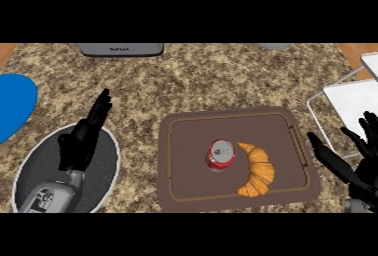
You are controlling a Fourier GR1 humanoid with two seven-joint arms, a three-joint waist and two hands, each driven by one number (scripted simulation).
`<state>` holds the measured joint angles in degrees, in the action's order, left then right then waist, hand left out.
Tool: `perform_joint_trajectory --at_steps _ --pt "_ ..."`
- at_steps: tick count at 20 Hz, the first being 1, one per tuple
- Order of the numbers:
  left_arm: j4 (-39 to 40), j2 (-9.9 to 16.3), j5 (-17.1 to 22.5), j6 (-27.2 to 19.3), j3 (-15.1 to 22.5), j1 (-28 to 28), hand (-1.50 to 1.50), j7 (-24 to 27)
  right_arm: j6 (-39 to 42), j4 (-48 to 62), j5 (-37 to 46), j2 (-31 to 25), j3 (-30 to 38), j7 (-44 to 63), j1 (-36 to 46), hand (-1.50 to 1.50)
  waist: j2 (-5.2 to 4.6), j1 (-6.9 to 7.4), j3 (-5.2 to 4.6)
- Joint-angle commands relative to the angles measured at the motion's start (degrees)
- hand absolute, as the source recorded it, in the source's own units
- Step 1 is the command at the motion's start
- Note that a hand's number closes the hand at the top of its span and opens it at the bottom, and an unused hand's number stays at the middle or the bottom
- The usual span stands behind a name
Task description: Pick the croissant from the tray and place it in the tiered shelf
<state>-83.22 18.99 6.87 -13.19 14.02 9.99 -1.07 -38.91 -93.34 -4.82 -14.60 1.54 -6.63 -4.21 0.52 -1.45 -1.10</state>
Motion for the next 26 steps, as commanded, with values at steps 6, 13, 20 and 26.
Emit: perform_joint_trajectory --at_steps 6,13,20,26 --pt "-0.1 -2.4 -1.6 1.1 1.0 -0.3 0.0 1.0 7.2 -13.2 1.2 -2.6 -6.1 2.8 -16.1 -1.5 -0.42 0.85 1.0" --pt "0.7 -3.8 -2.8 0.6 0.9 2.1 0.0 -1.2 9.3 -27.2 12.3 -15.8 -8.9 27.5 -15.6 -1.5 -0.55 1.29 0.94" --pt "1.9 -2.8 -1.7 3.1 -0.5 2.7 0.0 -0.1 20.8 -34.3 18.6 -26.9 -13.8 49.4 -13.1 -1.5 -0.64 1.77 0.84" --pt "3.6 -3.8 -2.4 4.0 0.0 4.0 0.0 -0.1 30.3 -38.7 22.1 -32.2 -17.9 71.2 -2.2 -1.5 -0.87 2.65 0.86"
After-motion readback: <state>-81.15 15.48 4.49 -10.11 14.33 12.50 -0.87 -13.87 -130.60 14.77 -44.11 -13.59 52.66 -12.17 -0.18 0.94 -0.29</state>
